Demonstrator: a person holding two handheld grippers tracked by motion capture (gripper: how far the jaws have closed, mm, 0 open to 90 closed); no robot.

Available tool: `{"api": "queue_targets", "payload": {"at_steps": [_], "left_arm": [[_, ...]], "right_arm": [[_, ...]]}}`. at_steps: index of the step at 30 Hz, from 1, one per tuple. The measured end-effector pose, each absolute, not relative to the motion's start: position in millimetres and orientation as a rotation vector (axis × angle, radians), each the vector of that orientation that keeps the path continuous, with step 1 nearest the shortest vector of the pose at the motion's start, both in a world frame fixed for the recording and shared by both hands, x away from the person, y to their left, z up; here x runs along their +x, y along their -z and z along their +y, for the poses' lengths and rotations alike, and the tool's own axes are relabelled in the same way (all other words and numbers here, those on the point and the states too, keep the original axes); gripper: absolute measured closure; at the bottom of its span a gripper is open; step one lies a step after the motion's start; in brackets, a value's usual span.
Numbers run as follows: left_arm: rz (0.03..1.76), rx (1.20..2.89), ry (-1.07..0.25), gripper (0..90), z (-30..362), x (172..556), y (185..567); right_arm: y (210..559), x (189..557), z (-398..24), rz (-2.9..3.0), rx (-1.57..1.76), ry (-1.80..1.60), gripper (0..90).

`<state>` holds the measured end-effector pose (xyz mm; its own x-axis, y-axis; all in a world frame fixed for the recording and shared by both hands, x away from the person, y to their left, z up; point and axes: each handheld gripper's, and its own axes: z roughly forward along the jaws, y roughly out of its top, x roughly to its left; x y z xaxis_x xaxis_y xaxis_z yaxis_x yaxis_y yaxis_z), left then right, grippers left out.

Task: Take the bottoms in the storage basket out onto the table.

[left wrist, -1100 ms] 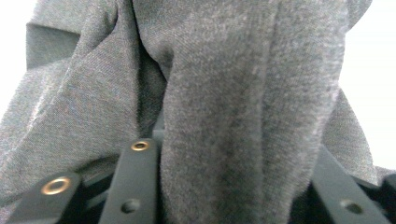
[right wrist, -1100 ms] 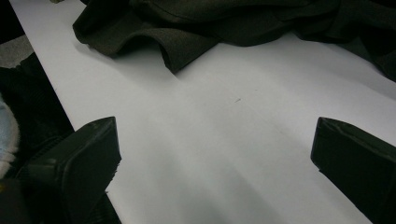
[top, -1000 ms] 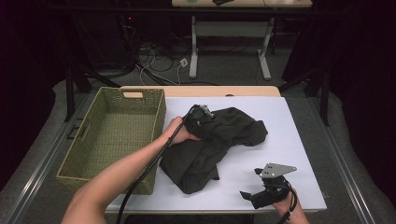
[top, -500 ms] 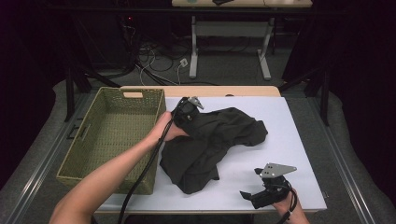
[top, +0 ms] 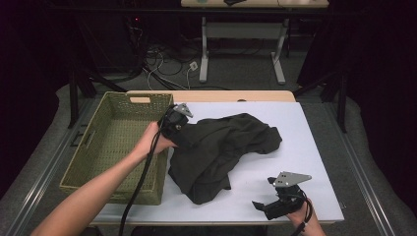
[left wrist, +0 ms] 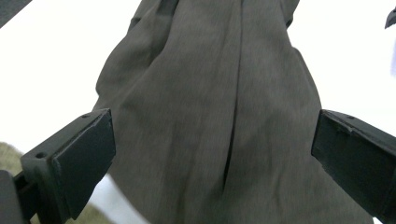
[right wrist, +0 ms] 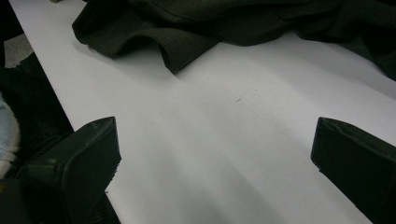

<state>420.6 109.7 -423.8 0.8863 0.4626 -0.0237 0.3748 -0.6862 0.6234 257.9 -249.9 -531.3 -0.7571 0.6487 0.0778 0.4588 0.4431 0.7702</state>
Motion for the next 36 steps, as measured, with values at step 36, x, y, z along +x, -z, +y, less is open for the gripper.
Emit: {"api": "queue_targets", "payload": {"at_steps": [36], "left_arm": [[0.785,2.284,-0.316,0.0,225,359,432]], "right_arm": [[532,258,-249,2.470,0.959,-1.190,1.1]]}}
